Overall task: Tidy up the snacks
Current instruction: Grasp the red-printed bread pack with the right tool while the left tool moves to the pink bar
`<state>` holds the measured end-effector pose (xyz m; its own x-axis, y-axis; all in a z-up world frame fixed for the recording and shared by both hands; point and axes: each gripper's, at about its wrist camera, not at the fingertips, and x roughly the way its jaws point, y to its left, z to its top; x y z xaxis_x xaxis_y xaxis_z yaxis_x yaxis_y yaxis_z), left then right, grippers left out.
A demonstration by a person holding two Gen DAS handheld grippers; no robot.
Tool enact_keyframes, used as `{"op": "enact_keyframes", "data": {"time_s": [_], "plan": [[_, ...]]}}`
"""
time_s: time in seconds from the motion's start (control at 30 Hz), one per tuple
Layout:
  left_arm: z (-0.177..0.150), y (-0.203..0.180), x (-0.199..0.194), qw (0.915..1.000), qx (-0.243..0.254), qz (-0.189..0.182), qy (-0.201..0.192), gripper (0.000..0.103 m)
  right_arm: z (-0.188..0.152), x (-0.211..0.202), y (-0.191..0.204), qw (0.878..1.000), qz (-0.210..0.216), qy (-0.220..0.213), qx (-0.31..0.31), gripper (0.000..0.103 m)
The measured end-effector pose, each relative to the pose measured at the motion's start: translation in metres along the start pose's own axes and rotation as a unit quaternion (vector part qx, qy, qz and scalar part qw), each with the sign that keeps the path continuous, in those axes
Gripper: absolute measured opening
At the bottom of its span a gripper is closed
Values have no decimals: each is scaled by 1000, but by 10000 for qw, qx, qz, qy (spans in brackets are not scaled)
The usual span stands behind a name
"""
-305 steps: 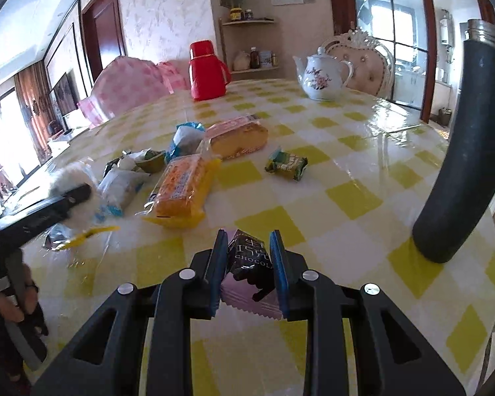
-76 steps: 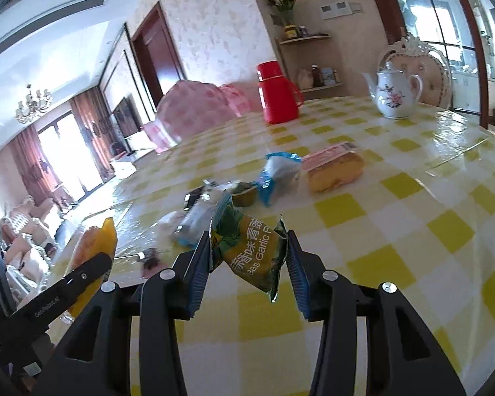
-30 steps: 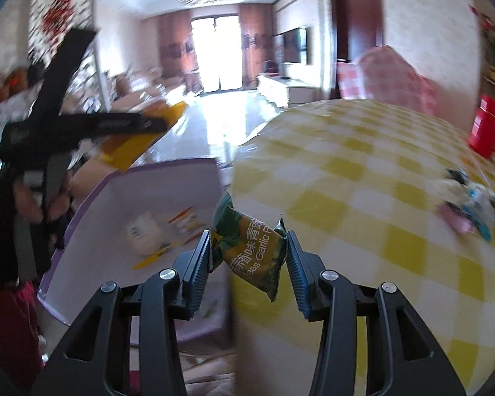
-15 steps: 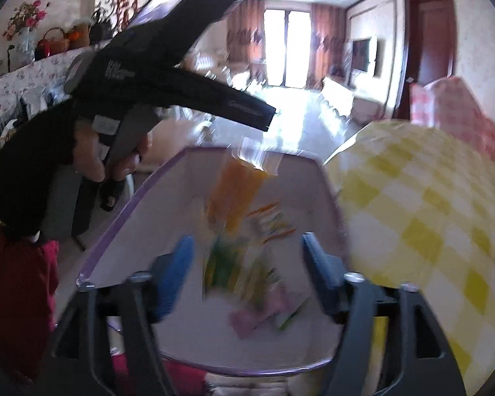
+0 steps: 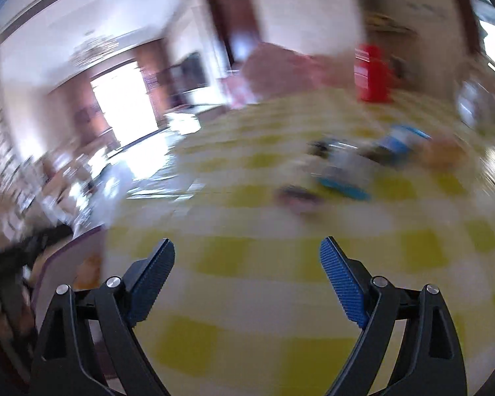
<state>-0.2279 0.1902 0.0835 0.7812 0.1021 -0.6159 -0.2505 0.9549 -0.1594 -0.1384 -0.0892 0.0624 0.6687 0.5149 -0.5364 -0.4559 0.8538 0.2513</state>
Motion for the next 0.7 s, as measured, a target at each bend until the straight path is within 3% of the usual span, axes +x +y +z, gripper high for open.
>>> {"op": "enact_keyframes", "data": {"time_s": [0.13, 0.2, 0.37, 0.43, 0.6, 0.7], "plan": [[-2, -72, 45, 9966, 170, -617, 525, 101, 2, 4, -70, 9968, -561, 31, 573, 86], [5, -108, 61, 9948, 338, -784, 551, 101, 4, 6, -106, 9926, -777, 18, 938, 86], [40, -200, 120, 9939, 529, -931, 263, 101, 9, 8, -194, 9680, -1253, -213, 2164, 87], [49, -224, 146, 9938, 490, -976, 199, 101, 14, 10, -217, 9597, -1487, -269, 2370, 88], [76, -261, 191, 9923, 412, -1155, -159, 101, 42, 30, -260, 9440, -1484, -25, 2948, 88], [97, -272, 211, 9898, 274, -1360, -320, 101, 68, 49, -278, 9352, -1594, -151, 3160, 88]]}}
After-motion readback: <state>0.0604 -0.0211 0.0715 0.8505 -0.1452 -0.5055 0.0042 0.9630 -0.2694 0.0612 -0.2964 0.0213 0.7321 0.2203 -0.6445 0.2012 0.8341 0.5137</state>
